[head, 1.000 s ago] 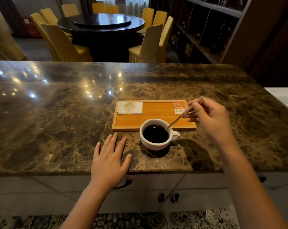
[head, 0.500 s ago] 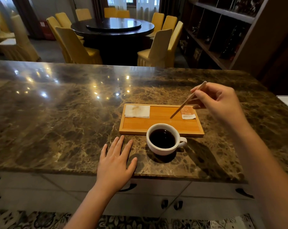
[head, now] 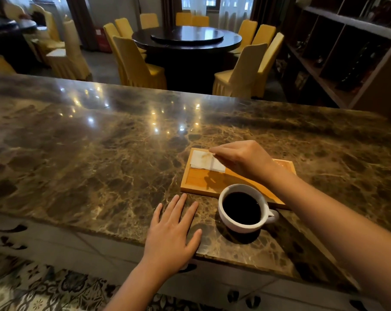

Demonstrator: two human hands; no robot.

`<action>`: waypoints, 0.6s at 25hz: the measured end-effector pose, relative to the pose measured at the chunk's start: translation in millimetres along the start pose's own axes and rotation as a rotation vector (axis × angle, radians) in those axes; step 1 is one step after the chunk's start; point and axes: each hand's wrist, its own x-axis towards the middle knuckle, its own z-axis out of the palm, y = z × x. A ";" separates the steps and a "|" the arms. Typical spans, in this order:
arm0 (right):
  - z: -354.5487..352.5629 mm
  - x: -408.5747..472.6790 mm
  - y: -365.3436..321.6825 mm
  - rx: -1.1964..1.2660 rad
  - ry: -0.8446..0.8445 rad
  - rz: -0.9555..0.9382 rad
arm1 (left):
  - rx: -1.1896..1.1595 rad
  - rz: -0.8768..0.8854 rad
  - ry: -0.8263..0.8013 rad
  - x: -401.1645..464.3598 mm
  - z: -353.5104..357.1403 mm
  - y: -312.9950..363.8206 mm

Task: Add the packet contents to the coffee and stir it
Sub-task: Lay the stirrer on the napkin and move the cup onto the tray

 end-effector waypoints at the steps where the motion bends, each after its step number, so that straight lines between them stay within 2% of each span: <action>1: 4.9 3.2 2.6 -0.020 -0.024 -0.047 | -0.002 -0.004 0.000 -0.1 -0.3 0.3; 10: 22.9 9.9 3.7 -0.026 -0.325 -0.236 | -0.021 -0.015 0.003 0.1 -0.4 1.8; 15: 23.8 16.6 1.2 -0.066 -0.541 -0.168 | -0.019 -0.019 -0.005 0.3 -0.9 2.2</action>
